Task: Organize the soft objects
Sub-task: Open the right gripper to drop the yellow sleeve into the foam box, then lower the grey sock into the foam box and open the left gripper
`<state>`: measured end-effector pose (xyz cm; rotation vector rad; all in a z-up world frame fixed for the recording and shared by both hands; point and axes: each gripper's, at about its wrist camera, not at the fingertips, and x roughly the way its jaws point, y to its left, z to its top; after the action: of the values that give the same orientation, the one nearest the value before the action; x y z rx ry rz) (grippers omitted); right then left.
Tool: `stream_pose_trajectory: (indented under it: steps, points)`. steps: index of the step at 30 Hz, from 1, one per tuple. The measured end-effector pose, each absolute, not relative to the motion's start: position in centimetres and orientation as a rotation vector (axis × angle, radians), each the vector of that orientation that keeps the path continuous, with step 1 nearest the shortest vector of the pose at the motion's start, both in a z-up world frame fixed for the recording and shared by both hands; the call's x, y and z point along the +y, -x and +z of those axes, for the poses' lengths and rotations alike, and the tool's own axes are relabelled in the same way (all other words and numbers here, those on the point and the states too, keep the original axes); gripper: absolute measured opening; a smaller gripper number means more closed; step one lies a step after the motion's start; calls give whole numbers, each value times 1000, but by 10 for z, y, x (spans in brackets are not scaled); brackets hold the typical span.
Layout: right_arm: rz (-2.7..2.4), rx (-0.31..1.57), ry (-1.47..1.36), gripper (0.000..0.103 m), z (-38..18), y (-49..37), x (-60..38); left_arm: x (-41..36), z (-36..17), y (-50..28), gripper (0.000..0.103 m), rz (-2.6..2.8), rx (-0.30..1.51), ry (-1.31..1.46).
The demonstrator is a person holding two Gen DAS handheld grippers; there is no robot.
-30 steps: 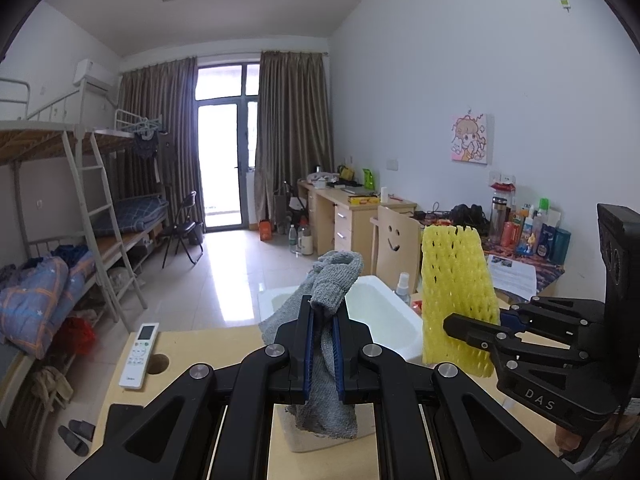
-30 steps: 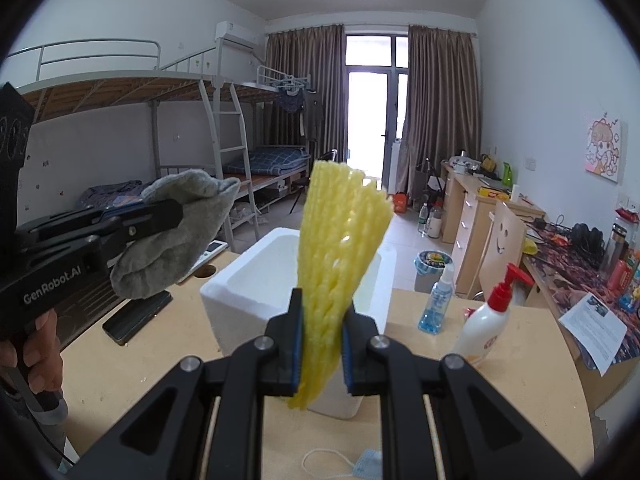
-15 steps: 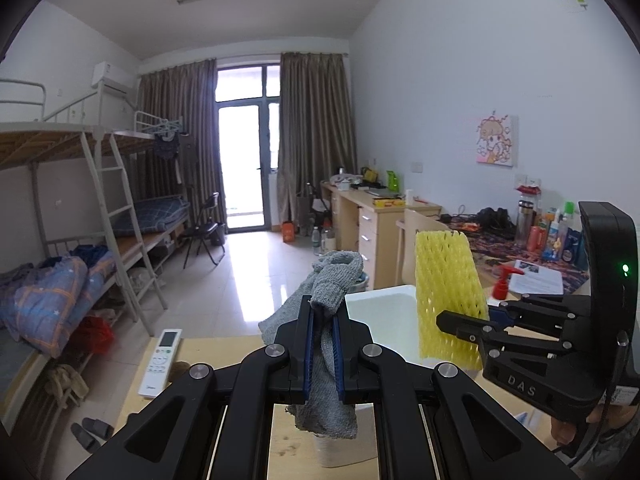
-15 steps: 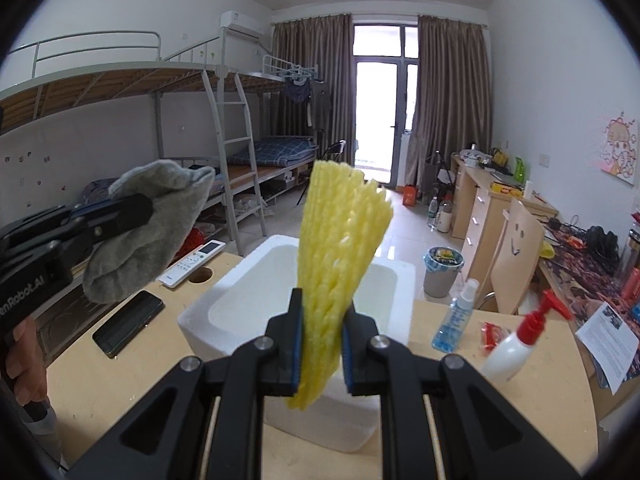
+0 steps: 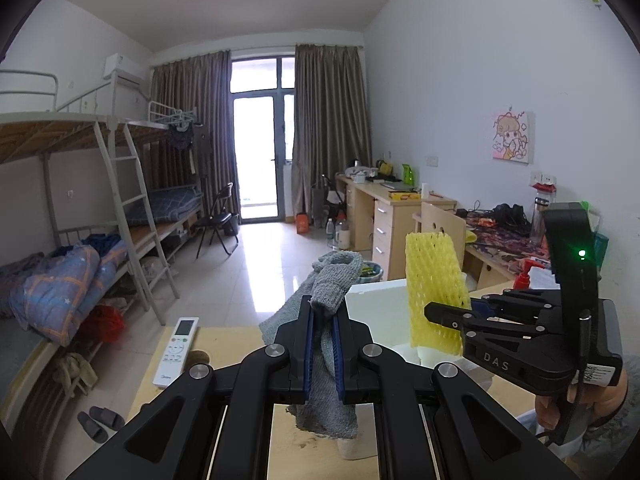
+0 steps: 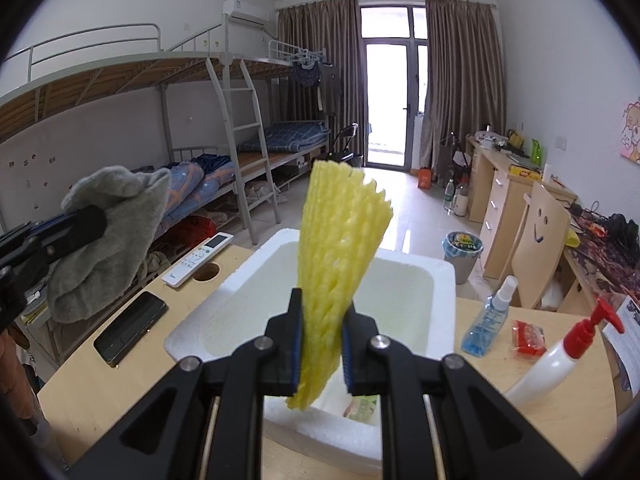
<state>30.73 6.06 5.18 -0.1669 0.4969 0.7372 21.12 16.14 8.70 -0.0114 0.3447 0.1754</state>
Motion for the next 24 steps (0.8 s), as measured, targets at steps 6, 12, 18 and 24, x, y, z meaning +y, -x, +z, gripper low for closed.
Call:
stream_pose_trajectory:
  steps: [6, 12, 18, 24]
  points:
    - [714, 502, 170, 67, 51, -312, 63, 163, 87, -212, 9, 179, 348, 17]
    - [712, 484, 159, 84, 56, -306, 59, 164, 88, -213, 9, 182, 353, 26]
    - [711, 470, 148, 85, 63, -298, 48, 165, 88, -217, 9, 163, 366, 24]
    - [699, 450, 142, 85, 68, -289, 30, 160, 88, -227, 9, 133, 377, 29]
